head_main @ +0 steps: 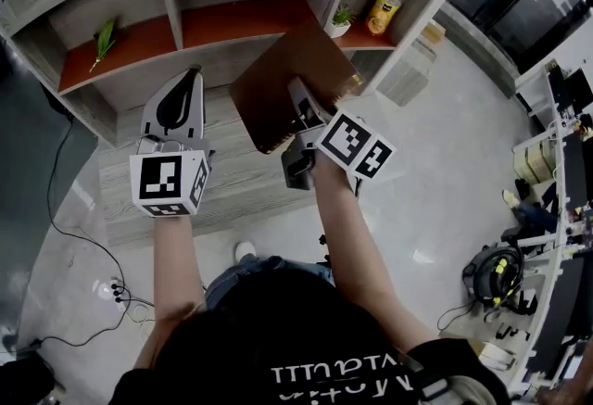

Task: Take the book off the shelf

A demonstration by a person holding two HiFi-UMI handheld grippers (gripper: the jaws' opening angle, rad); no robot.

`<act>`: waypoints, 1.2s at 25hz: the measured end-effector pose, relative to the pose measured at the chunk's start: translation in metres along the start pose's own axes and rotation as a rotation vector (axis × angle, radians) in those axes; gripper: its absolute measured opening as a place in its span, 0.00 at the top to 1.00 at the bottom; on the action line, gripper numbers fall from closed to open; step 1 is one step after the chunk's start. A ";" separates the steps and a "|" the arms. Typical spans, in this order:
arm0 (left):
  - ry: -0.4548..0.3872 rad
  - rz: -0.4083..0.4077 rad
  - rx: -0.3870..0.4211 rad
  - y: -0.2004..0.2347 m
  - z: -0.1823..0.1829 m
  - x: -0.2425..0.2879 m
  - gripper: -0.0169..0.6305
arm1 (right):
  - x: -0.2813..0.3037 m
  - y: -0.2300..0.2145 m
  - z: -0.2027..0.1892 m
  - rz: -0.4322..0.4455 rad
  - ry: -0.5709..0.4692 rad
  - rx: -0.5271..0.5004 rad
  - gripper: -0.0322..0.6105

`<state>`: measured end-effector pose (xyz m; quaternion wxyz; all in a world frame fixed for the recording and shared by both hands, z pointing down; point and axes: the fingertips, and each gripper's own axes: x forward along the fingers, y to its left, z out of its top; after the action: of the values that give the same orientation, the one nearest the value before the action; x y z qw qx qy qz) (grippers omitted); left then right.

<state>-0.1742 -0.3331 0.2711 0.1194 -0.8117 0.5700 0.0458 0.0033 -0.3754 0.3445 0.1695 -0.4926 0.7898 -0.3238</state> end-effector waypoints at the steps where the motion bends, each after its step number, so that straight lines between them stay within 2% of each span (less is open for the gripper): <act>1: 0.000 0.001 -0.002 -0.002 0.001 0.000 0.96 | -0.003 0.001 0.001 -0.003 0.002 -0.029 0.58; 7: 0.003 -0.022 0.007 -0.021 0.005 -0.001 0.96 | -0.019 0.010 0.012 -0.021 -0.019 -0.209 0.58; 21: -0.001 -0.030 0.032 -0.031 0.009 0.005 0.96 | -0.032 0.033 0.031 -0.017 -0.112 -0.569 0.58; 30: -0.001 -0.032 0.050 -0.037 0.016 0.005 0.96 | -0.044 0.044 0.047 -0.039 -0.172 -0.749 0.58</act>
<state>-0.1366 -0.3216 0.2597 0.1409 -0.8173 0.5579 0.0302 0.0217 -0.3389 0.2778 0.0373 -0.5605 0.8269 0.0266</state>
